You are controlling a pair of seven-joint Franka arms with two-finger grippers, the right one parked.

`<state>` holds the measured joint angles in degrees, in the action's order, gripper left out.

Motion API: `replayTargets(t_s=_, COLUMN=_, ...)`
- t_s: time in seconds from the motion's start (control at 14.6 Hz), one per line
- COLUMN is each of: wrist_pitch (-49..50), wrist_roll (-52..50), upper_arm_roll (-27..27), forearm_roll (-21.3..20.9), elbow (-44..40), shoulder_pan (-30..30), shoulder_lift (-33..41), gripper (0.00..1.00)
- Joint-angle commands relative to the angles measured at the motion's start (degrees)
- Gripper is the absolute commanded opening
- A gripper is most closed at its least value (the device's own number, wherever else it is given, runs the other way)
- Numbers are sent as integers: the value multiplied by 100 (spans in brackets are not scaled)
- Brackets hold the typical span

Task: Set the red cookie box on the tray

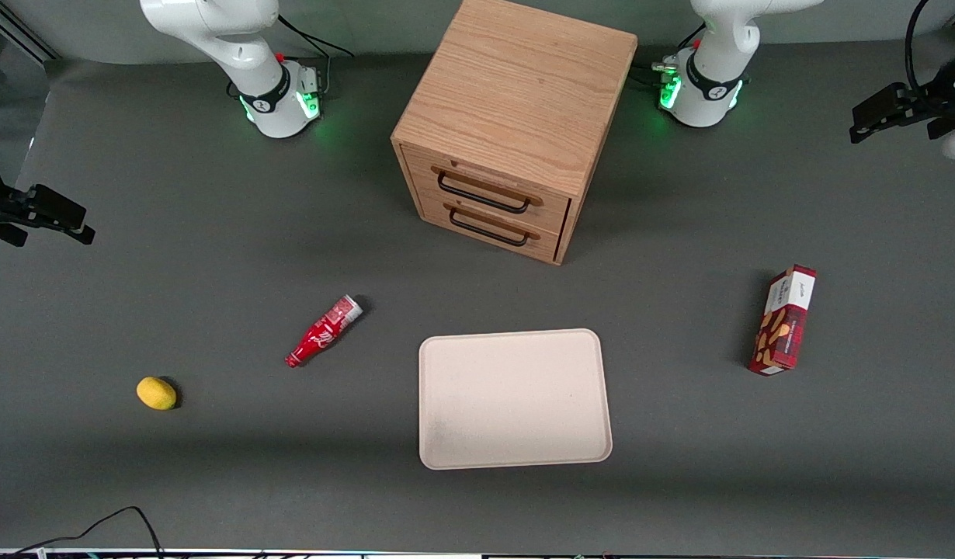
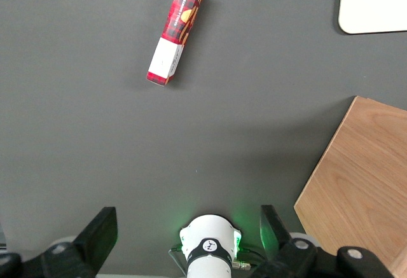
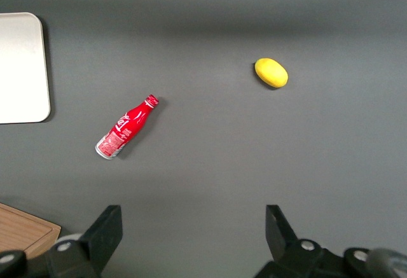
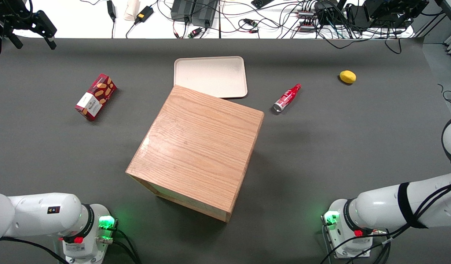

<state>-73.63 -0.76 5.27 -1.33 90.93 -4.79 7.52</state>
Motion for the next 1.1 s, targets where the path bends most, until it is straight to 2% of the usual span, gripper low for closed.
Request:
replayTargets(t_s=0.0, wrist_pitch=244, wrist_roll=-38, upper_arm_roll=1, forearm_roll=-78, elbow=-277, shoulder_pan=56, shoulder_lift=-102, gripper=100)
replayTargets(t_s=1.03, wrist_pitch=341, wrist_roll=-38, upper_arm_roll=-17, forearm_roll=-34, elbow=-224, shoulder_pan=-22, shoulder_lift=-137, gripper=100)
